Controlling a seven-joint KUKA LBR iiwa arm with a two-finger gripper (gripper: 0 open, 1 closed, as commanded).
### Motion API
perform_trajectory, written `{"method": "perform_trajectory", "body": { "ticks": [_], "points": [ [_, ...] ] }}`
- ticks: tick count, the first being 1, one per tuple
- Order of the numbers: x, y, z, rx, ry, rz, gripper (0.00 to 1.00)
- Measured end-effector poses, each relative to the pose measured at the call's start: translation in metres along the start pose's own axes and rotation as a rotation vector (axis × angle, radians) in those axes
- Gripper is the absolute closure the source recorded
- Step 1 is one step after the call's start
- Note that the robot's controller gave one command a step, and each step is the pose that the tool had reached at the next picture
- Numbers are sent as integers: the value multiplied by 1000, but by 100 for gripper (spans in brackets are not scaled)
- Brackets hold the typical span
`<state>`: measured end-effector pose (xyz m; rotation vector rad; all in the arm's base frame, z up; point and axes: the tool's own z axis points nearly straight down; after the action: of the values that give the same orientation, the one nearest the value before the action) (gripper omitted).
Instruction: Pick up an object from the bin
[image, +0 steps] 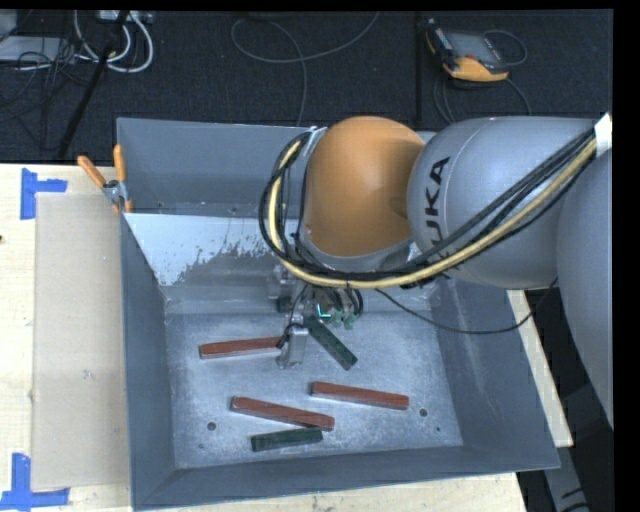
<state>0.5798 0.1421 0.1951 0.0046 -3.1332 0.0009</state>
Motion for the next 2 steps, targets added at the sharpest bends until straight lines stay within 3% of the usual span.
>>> {"method": "perform_trajectory", "body": {
  "ticks": [1, 2],
  "points": [
    [-22, 53, 128, 0, -1, 6, 0],
    [-24, 51, 123, -1, -7, 11, 100]
  ]
}}
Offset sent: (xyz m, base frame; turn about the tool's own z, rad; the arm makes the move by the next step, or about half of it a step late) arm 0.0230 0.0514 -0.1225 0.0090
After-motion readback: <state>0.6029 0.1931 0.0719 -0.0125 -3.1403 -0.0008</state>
